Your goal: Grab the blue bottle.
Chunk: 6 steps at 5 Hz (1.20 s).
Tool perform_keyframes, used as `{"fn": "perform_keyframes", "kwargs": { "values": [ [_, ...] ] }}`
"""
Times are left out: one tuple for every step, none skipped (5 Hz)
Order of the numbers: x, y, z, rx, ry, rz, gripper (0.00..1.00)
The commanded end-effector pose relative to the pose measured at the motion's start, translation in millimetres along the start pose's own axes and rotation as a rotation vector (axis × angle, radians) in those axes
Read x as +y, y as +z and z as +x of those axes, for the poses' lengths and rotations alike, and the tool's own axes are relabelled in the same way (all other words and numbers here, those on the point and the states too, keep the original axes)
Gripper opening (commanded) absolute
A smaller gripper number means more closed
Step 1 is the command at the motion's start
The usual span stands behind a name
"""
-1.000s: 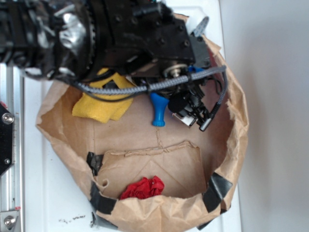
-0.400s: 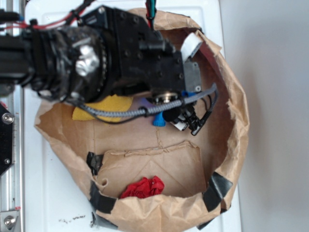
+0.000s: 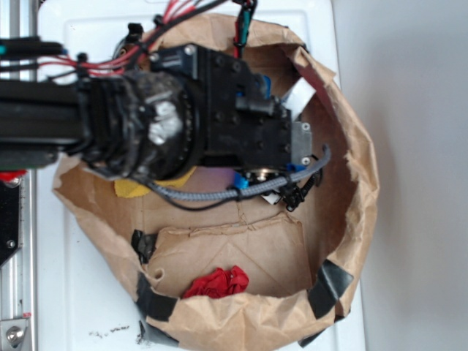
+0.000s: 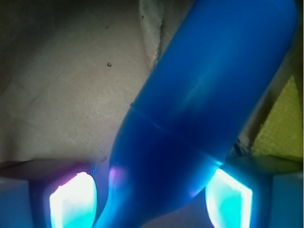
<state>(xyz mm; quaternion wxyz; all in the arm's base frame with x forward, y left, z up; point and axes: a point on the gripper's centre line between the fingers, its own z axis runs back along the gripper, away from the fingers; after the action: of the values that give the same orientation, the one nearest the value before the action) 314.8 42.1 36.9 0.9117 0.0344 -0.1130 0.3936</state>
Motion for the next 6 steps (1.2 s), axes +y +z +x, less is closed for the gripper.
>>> {"fn": "perform_keyframes", "kwargs": {
  "values": [
    [-2, 9, 5, -0.095, -0.019, -0.025, 0.00],
    [-2, 11, 5, -0.108, -0.024, -0.030, 0.00],
    [-2, 12, 5, -0.126, -0.022, -0.035, 0.00],
    [-3, 15, 6, -0.128, -0.022, -0.041, 0.00],
    [-6, 22, 10, -0.107, -0.015, -0.055, 0.00],
    [-3, 43, 15, -0.065, -0.020, -0.087, 0.00]
  ]
}}
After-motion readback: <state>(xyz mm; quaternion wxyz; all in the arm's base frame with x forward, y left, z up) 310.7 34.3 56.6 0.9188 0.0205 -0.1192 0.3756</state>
